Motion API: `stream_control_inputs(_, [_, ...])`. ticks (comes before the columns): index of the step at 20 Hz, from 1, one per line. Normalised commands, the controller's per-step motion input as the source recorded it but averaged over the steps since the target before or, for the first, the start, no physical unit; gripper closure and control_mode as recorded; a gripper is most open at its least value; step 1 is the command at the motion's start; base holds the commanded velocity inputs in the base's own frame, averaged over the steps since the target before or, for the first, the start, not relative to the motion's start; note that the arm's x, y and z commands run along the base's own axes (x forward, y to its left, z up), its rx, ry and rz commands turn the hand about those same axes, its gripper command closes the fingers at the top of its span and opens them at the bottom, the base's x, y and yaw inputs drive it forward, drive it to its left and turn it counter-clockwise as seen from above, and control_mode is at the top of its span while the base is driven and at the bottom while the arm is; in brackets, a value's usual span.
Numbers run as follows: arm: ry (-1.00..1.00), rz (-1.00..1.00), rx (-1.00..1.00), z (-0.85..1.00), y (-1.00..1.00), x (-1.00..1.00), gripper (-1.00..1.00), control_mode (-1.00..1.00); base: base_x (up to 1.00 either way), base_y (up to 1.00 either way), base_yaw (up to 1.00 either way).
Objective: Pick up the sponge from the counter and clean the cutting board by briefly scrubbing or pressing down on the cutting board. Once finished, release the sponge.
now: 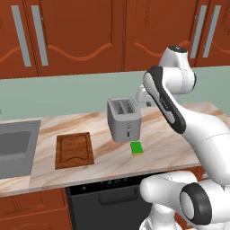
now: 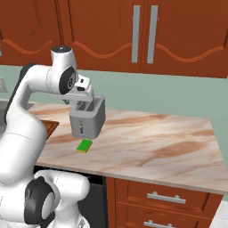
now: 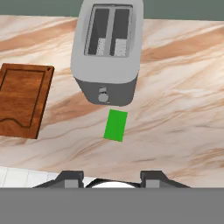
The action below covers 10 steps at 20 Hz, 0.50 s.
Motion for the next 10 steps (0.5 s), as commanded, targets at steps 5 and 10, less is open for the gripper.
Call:
stream_control_inputs(5, [0.00, 0.00, 0.00, -0.08, 0.01, -0.33, -1.00, -1.00, 0.00, 0.00, 0.00])
stream_control_inputs(10, [0.02, -0.01, -0.03, -0.59, 0.10, -0.64, -1.00, -1.00, 0.00, 0.00, 0.00])
